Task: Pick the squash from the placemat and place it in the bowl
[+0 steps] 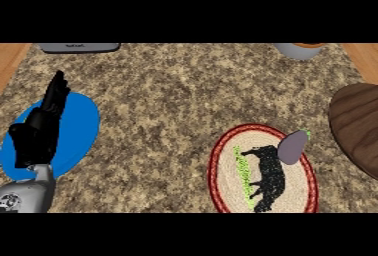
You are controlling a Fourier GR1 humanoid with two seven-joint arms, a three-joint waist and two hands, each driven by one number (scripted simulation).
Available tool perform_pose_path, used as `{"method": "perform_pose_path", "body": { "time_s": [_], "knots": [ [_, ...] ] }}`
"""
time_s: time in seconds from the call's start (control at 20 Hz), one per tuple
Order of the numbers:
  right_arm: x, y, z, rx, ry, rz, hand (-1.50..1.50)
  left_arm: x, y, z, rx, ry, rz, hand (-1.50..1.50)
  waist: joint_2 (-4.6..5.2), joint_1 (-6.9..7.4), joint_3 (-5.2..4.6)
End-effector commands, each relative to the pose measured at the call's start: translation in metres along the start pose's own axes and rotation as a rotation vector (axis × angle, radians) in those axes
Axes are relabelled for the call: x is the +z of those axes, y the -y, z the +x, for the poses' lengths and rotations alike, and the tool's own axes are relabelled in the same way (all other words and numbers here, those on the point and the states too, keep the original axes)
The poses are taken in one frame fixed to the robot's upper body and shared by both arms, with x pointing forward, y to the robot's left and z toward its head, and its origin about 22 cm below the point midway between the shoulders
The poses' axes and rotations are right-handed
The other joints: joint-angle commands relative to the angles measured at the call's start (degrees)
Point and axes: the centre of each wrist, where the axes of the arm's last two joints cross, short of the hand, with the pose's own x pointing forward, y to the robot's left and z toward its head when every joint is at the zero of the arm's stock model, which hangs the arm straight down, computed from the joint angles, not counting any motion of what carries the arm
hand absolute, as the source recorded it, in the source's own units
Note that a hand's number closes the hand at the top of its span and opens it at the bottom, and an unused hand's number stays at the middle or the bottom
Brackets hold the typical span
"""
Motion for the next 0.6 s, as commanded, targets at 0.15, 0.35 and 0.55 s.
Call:
{"method": "perform_pose_path", "body": {
  "time_s": [0.15,0.35,0.55],
  "knots": [
    [-0.009,0.043,0.007,-0.169,-0.047,-0.214,1.50,0.001,0.012,-0.001,-0.001,0.000,-0.019,0.00,0.50,0.88,0.07],
    [-0.026,0.051,-0.020,-0.177,-0.078,-0.297,1.50,-0.007,0.017,0.007,0.004,0.022,-0.021,0.00,0.67,1.23,0.13],
    [-0.053,0.083,-0.064,-0.172,-0.110,-0.411,1.50,-0.002,0.017,0.010,-0.003,0.027,-0.029,0.00,0.55,2.63,0.13]
  ]
}}
